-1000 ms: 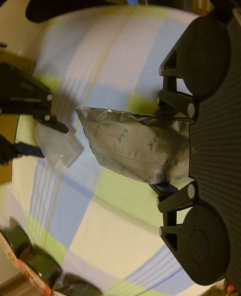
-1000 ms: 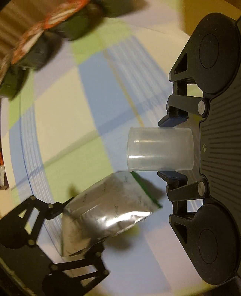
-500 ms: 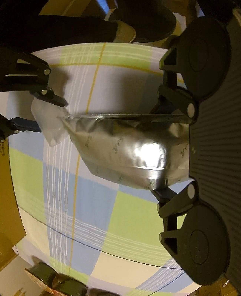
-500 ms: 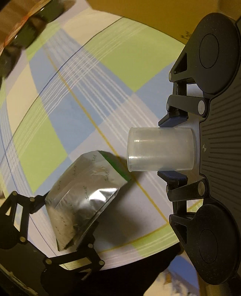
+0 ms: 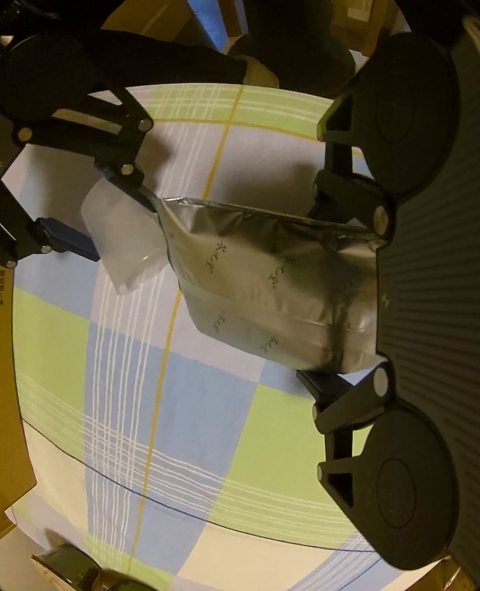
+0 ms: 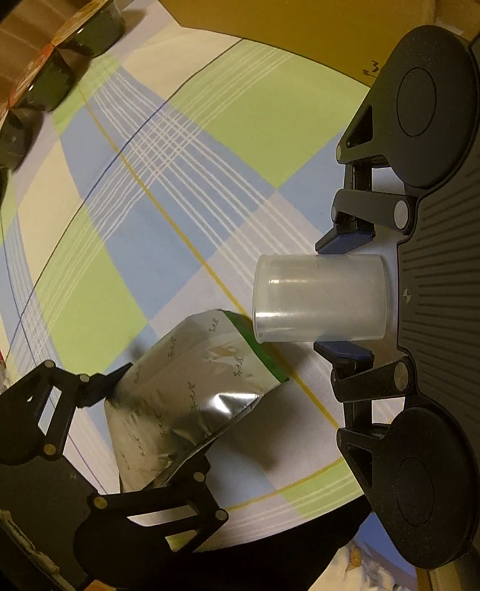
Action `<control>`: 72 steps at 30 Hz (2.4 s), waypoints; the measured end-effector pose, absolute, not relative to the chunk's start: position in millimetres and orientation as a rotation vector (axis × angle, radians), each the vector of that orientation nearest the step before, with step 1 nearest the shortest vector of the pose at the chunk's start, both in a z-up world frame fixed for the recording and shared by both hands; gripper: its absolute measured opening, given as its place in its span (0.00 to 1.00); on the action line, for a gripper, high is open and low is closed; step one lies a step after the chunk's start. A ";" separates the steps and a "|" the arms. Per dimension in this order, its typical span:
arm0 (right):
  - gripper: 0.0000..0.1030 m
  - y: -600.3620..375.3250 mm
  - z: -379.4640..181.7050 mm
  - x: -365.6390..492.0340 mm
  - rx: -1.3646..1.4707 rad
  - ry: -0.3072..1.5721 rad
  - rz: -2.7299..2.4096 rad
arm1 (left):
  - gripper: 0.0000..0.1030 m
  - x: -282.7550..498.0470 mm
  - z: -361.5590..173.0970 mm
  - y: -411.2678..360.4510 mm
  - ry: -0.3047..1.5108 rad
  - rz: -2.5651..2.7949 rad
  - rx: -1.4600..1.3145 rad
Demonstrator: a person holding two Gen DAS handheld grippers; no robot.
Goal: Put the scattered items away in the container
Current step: 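Lift the foil pouch and clear cup and carry them toward the cardboard box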
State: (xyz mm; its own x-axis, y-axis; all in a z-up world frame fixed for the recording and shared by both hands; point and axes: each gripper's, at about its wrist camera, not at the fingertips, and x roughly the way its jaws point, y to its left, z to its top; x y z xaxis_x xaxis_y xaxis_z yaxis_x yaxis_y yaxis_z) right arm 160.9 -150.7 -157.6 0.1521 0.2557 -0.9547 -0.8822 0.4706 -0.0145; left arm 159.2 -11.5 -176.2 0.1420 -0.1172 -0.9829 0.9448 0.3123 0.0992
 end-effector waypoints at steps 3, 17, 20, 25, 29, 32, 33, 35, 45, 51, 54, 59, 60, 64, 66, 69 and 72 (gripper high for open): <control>0.50 -151.7 -156.5 159.3 -0.687 1.132 0.912 | 0.62 156.3 -173.2 -11.0 1.159 -0.947 0.949; 0.50 -156.3 -120.4 148.6 -0.655 1.091 0.873 | 0.61 146.0 -138.6 -8.4 1.157 -0.842 0.890; 0.50 -158.7 -108.8 146.0 -0.651 1.071 0.864 | 0.61 142.3 -128.8 -13.1 1.145 -0.831 0.893; 0.50 -169.8 -89.8 140.3 -0.624 1.042 0.832 | 0.61 136.1 -110.2 -21.1 1.121 -0.783 0.873; 0.50 -181.4 -73.8 136.9 -0.592 1.019 0.795 | 0.61 136.9 -97.6 -27.8 1.100 -0.726 0.816; 0.50 -191.7 -63.4 136.5 -0.564 1.002 0.763 | 0.61 138.1 -85.0 -34.5 1.084 -0.685 0.759; 0.50 -195.3 -59.2 135.7 -0.558 0.996 0.752 | 0.61 138.1 -81.3 -38.6 1.074 -0.674 0.750; 0.50 -202.7 -50.7 134.7 -0.552 0.987 0.729 | 0.62 137.8 -73.3 -47.8 1.052 -0.661 0.735; 0.50 -248.0 -10.4 138.6 -0.443 0.940 0.594 | 0.62 141.5 -39.2 -92.7 0.974 -0.630 0.619; 0.50 -269.2 8.7 144.0 -0.406 0.913 0.538 | 0.62 147.3 -25.3 -116.1 0.956 -0.598 0.567; 0.50 -280.6 16.8 145.3 -0.404 0.900 0.513 | 0.62 151.1 -20.8 -124.9 0.951 -0.589 0.538; 0.50 -298.9 27.3 149.9 -0.394 0.880 0.466 | 0.62 158.6 -11.9 -135.8 0.941 -0.566 0.463; 0.50 -302.3 29.4 151.2 -0.393 0.876 0.457 | 0.62 161.2 -10.7 -137.5 0.943 -0.558 0.447; 0.50 -313.5 35.6 157.3 -0.391 0.865 0.424 | 0.62 175.4 -6.0 -143.0 0.960 -0.523 0.367; 0.50 -318.5 38.2 161.3 -0.392 0.859 0.411 | 0.62 182.9 -3.3 -146.3 0.967 -0.508 0.333; 0.50 -326.2 43.4 167.9 -0.390 0.848 0.394 | 0.62 193.0 1.3 -152.2 0.972 -0.497 0.296; 0.50 -332.1 46.5 174.3 -0.392 0.840 0.382 | 0.62 198.2 5.2 -159.8 0.974 -0.493 0.266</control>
